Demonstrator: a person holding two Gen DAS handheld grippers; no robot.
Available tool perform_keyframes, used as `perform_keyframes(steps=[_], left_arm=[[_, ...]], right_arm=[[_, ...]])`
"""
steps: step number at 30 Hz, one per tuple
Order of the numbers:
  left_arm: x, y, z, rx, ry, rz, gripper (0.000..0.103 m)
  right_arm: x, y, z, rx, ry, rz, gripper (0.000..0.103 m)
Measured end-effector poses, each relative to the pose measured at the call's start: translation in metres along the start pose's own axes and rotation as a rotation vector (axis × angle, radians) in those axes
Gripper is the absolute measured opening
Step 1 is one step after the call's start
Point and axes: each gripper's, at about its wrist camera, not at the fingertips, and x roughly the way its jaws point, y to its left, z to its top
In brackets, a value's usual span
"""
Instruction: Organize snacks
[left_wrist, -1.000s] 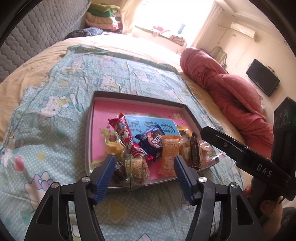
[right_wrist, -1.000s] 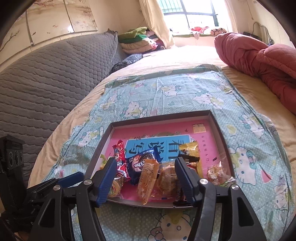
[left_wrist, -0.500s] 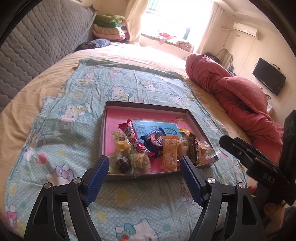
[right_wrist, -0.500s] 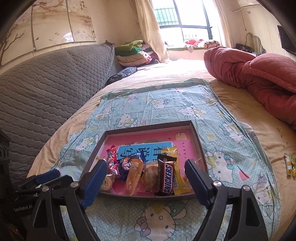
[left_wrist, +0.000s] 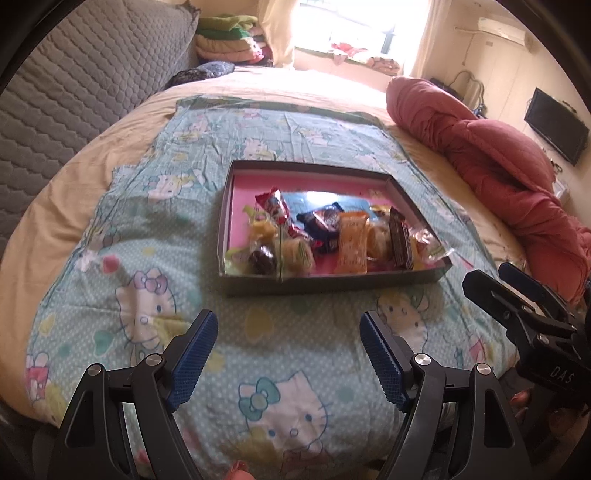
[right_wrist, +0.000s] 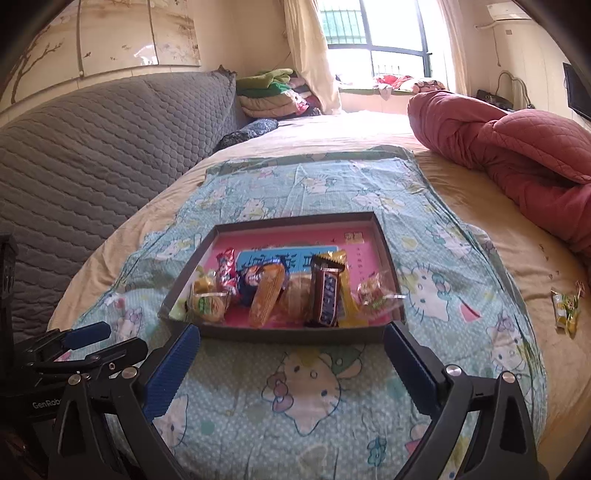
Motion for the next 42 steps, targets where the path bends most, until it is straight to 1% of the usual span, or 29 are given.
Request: perform_keyframes(steps=[4,10,19,22,28,42], left_arm=[[-0.005,-0.004,-0.010,0.009,0.009,0.003,0.080],[-0.010,-0.007,-0.018,0.004,0.016,0.027,0.080],[-0.011,-0.004,-0.021,-0.007,0.012,0.045,0.080],[-0.008,-0.003,-0.020,-0.012,0.019,0.040,0.080],[-0.005,-0.003,-0.021,-0.016,0.025,0.049,0.080],[-0.002,-0.004,-0.023,-0.005,0.034,0.063,0.080]], right_arm=[[-0.011,0.008,-0.011,-0.043,0.004,-0.028,0.100],[-0.024,0.003,-0.021,-0.022,0.006,-0.035,0.101],[-0.025,0.011,-0.028,-0.049,0.021,-0.032,0.101],[-0.023,0.012,-0.030,-0.055,0.027,-0.026,0.101],[-0.017,0.012,-0.030,-0.055,0.047,-0.025,0.101],[-0.014,0.012,-0.032,-0.055,0.055,-0.016,0.101]])
